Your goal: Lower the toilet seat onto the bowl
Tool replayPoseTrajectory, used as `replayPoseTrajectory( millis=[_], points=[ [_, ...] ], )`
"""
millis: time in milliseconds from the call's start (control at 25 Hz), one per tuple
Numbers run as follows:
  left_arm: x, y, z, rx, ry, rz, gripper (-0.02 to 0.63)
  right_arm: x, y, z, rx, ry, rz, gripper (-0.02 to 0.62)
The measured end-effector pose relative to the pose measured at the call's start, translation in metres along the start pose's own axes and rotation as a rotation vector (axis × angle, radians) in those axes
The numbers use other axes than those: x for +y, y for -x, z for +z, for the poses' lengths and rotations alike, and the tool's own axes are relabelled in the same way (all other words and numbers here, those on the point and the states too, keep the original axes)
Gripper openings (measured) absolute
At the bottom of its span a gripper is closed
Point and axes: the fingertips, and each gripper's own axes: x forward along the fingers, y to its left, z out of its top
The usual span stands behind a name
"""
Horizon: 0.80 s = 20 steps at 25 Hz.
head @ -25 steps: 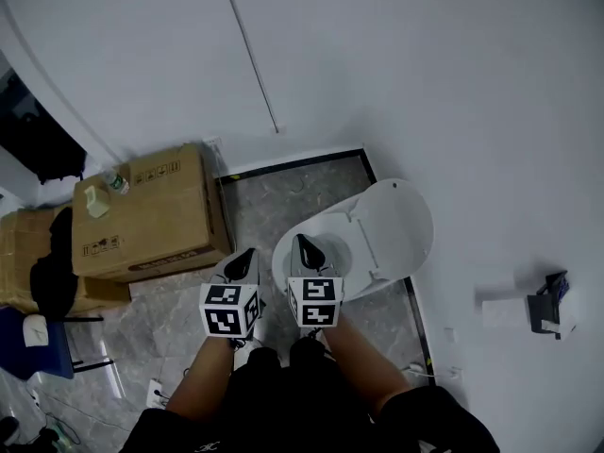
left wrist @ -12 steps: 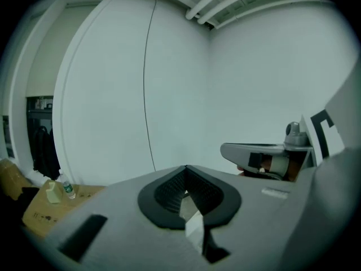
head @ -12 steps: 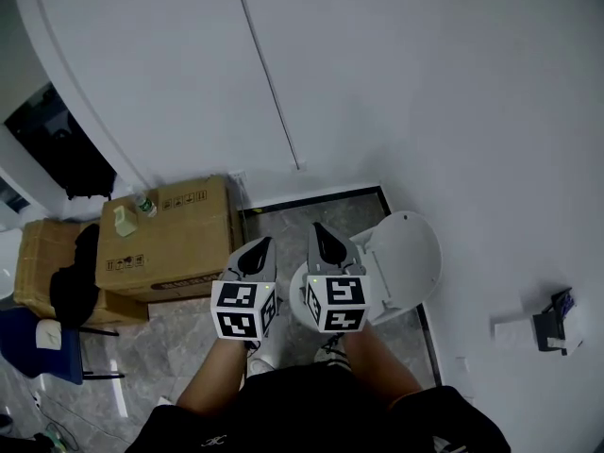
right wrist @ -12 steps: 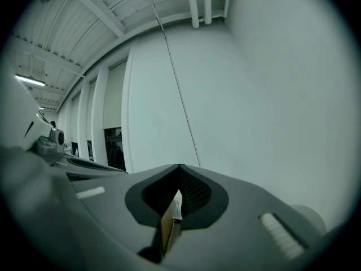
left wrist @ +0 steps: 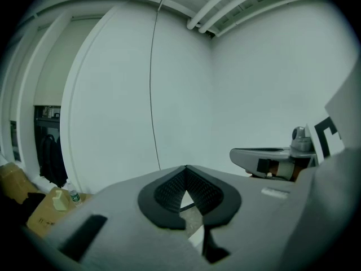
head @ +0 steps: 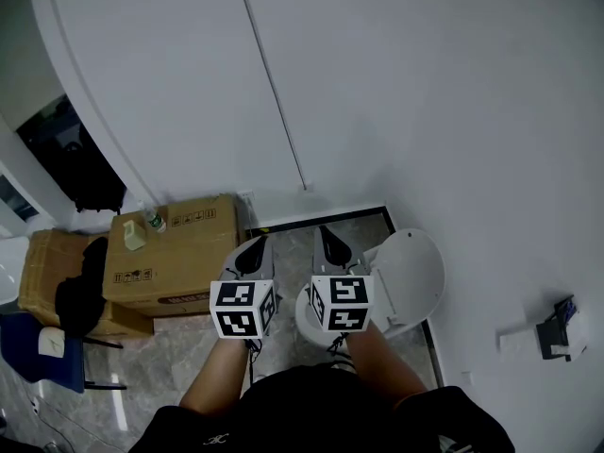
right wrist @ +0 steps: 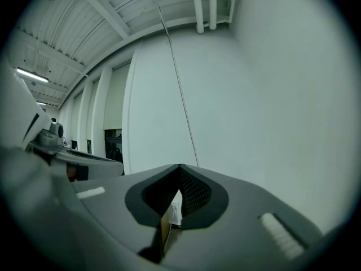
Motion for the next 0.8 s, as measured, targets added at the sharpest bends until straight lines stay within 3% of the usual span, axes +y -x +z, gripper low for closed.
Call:
replayPoseTrajectory(
  millis=[800],
  points=[
    [0.030,0.004,-0.007,-0.002,-0.032,-0.017,0.008,0.030,-0.015,-0.014,0.044,0.011,-0.002,0.006]
  ],
)
